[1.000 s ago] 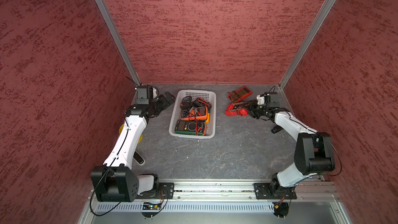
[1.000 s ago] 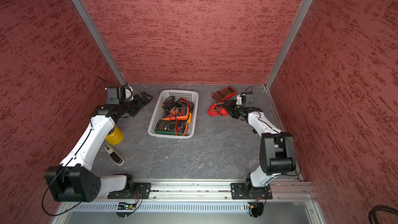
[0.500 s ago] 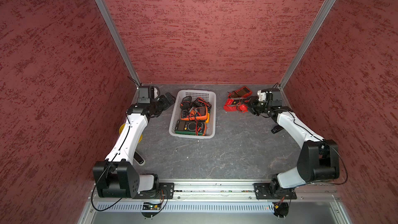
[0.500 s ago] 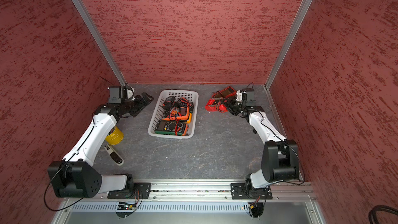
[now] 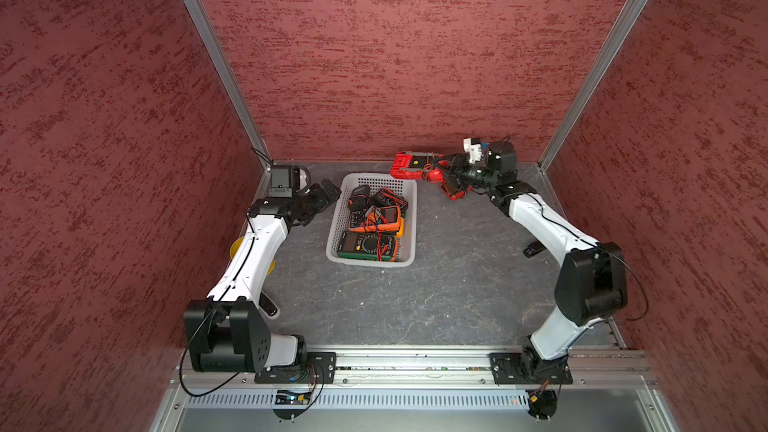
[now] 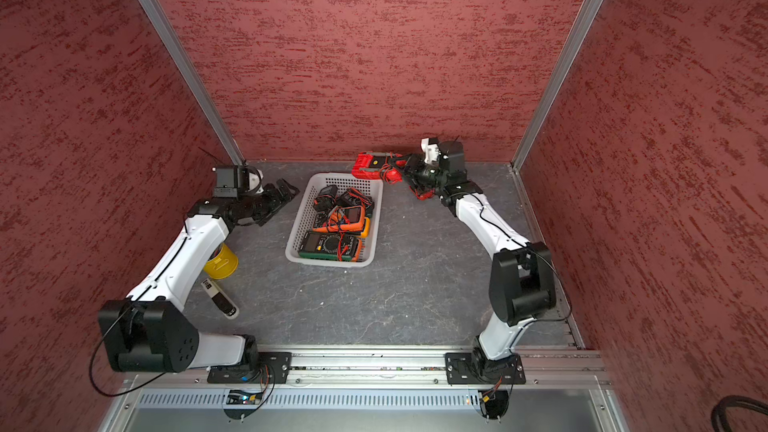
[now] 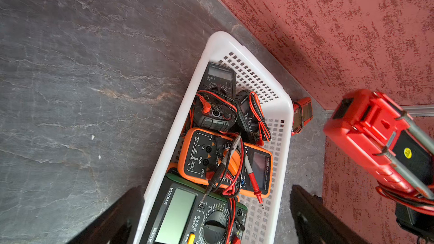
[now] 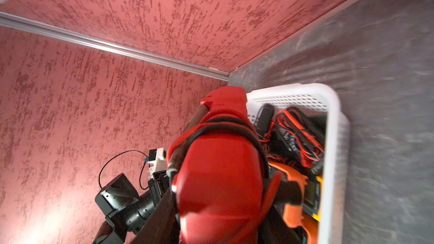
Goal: Put the multimeter into the basket
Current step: Place the multimeter in the basket.
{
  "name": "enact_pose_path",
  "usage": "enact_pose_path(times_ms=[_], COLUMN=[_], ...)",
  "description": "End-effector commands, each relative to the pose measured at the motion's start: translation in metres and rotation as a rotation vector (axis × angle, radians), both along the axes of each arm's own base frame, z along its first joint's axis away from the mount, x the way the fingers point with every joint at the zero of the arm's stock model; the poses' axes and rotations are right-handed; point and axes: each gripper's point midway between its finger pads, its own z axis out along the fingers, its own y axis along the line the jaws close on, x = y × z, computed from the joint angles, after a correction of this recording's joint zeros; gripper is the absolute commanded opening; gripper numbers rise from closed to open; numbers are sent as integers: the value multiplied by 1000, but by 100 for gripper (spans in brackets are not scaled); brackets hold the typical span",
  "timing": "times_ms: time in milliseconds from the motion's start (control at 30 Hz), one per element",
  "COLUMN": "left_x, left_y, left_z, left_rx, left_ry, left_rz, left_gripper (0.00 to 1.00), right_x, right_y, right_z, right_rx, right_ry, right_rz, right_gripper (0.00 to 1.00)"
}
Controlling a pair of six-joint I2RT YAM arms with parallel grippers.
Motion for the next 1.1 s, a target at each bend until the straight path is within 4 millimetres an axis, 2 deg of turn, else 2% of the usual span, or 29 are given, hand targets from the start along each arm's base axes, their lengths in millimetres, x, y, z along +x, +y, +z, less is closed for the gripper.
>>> enact_pose_path(times_ms=[0,200,433,567,700,833,900,967,1033,1067], left_x=[5,6,5,6,7,6,5,5,4,4], left_y=[-4,-4,-5,-5,-6,-7,-7,-7,-6,-6], left_z=[2,-2,-7,-7,-7,-8,-8,-7,-7,-7], left_rx=[7,10,8,12,11,11,12,14,15,17], left_ry=[-26,-17,-6,-6,-5,-3,-3,-4,-4,-5], left_rz=[-26,-33,-35,-36,-40,-41,-41,-40,-39,-37], left_gripper=[100,100,100,100,100,100,100,100,100,100], right_x=[4,26,34,38,41,45,44,45,44,44], right_y=[39,86,124,128,127,125,124,121,121,121], right_z=[37,12,-37,-63,-77,-100,-109,-116,-116,-116], right_rx=[85,111,122,110,89,44,21,8,3,0], right_ry=[-133,-93,14,73,96,157,181,201,204,207], right_rz=[120,192,242,239,219,192,184,176,178,178], right_gripper=[0,0,0,0,0,0,9,23,36,38])
